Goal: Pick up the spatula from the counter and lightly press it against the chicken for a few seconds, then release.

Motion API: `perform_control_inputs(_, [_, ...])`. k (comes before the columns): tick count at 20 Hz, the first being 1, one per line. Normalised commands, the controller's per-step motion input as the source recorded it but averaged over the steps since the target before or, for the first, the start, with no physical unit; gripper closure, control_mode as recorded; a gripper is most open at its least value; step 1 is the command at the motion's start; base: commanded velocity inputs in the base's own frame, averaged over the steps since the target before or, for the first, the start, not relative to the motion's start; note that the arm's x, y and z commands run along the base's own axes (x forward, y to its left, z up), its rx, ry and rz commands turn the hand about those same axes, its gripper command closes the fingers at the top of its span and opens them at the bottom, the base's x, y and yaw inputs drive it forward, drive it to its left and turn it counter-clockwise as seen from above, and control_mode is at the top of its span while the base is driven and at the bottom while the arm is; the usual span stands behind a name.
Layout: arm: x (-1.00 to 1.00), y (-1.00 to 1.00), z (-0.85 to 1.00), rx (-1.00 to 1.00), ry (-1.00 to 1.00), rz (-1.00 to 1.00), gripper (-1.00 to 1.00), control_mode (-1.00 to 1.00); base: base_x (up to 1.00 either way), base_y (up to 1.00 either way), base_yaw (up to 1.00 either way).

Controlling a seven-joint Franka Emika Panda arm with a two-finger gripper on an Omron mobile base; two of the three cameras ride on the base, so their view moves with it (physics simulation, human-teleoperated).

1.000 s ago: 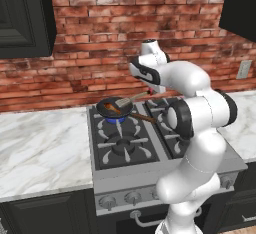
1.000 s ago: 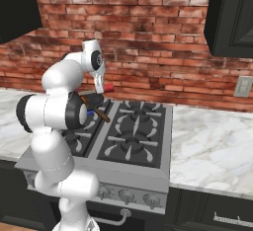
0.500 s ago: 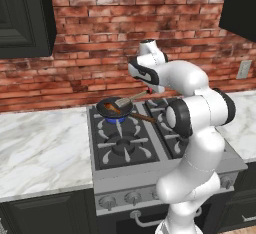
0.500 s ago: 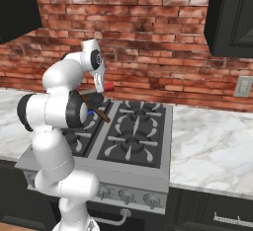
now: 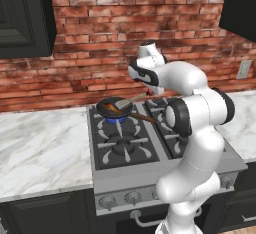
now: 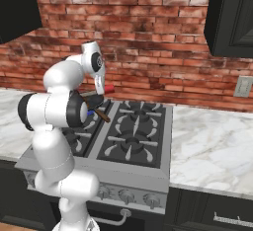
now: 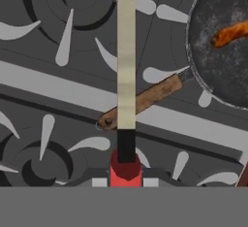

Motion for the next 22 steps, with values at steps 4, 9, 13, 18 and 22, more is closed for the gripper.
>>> perform_control_inputs(4, [0.14,0.01,-0.06,0.0,0.0,0.0,1.0,-1.0,0.0,0.0,0.0])
perform_control_inputs(9, [0.21,0.01,-0.02,0.0,0.0,0.0,1.0,-1.0,0.0,0.0,0.0])
perform_control_inputs(13, [0.24,0.06,-0.07,0.0,0.0,0.0,1.0,-1.0,0.0,0.0,0.0])
perform_control_inputs(18, [0.27,0.08,-0.17,0.0,0.0,0.0,1.0,-1.0,0.0,0.0,0.0])
perform_control_inputs(22, [0.25,0.03,-0.16,0.0,0.0,0.0,1.0,-1.0,0.0,0.0,0.0])
